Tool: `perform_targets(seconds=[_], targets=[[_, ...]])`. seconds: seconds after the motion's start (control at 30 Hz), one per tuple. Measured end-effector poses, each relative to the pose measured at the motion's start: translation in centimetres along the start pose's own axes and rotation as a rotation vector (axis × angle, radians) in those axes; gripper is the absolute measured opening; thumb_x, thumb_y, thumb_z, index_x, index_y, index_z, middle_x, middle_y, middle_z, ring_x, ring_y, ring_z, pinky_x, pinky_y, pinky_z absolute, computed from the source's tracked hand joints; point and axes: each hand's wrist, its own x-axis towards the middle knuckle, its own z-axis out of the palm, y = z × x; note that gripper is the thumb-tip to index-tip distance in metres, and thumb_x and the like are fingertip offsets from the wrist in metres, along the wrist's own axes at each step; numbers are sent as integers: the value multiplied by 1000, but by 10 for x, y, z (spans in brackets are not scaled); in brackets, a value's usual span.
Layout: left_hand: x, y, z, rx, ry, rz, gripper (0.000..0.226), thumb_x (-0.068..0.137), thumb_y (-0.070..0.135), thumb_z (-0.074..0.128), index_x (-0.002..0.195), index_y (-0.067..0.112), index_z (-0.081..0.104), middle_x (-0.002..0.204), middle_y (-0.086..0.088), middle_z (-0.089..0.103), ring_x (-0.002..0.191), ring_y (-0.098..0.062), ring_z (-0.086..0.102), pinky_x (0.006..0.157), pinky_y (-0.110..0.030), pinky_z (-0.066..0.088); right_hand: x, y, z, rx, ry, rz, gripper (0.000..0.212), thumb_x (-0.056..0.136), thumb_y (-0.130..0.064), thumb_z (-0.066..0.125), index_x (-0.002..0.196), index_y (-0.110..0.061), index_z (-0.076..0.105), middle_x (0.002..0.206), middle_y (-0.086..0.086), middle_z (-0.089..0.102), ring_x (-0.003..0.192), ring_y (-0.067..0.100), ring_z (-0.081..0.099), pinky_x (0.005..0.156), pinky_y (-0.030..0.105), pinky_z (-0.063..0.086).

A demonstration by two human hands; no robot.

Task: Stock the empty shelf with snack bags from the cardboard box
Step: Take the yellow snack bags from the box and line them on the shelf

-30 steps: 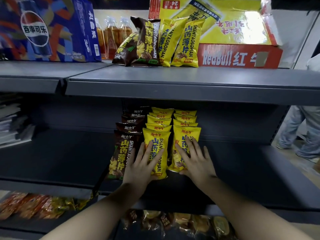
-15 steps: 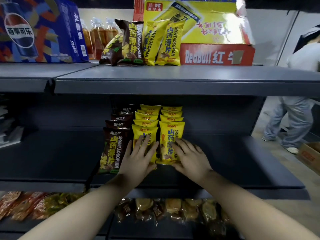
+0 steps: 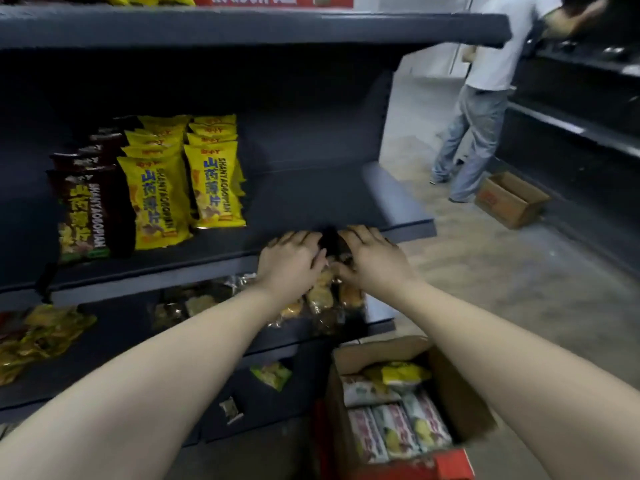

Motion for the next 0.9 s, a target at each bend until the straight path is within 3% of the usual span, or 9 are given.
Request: perform_targets(seconds=[0.13, 0.23, 0.37, 0.5, 0.77, 0.9], targets=[[-16, 65, 28, -75, -103, 60, 42, 89, 40, 33, 106, 20, 66, 103, 1, 70, 95, -22, 65, 68, -31, 50, -54, 50, 2, -41, -91, 71, 55, 86, -46, 55, 131, -13, 52, 133, 7, 53, 120, 30, 50, 88, 43, 47], [-34, 98, 57, -106, -262, 98, 35, 94, 39, 38, 115, 19, 59, 111, -1, 65, 97, -24, 62, 70, -34, 52, -91, 79, 12, -45, -178, 91, 55, 86, -46, 55, 129, -11, 54, 125, 9, 57, 109, 33, 56, 78, 43, 51], [-59, 125, 90, -75, -465, 72, 34, 96, 41, 36, 115, 18, 52, 116, -3, 60, 100, -27, 61, 69, -34, 46, -138, 103, 34, -71, -280, 156, 53, 84, -47, 57, 126, -15, 54, 118, 6, 58, 109, 30, 56, 78, 40, 49], [-87, 137, 122, -47, -611, 68, 35, 97, 40, 36, 116, 15, 50, 116, -6, 58, 103, -29, 58, 77, -35, 46, -173, 116, 66, -47, -390, 206, 53, 86, -51, 51, 126, -17, 50, 122, 4, 54, 115, 27, 51, 85, 38, 46], [-117, 138, 180, -75, -814, -54, 31, 91, 38, 50, 109, 13, 55, 113, -8, 60, 100, -28, 60, 76, -34, 49, -206, 130, 134, -19, -542, 219, 48, 88, -52, 50, 120, -16, 53, 119, 4, 54, 108, 25, 53, 73, 35, 47], [-127, 133, 211, -108, -907, -92, 31, 93, 32, 50, 114, 10, 51, 119, -12, 56, 105, -30, 57, 82, -34, 48, -200, 136, 167, 11, -575, 201, 49, 89, -50, 51, 124, -15, 50, 123, 5, 51, 113, 25, 50, 76, 36, 46]])
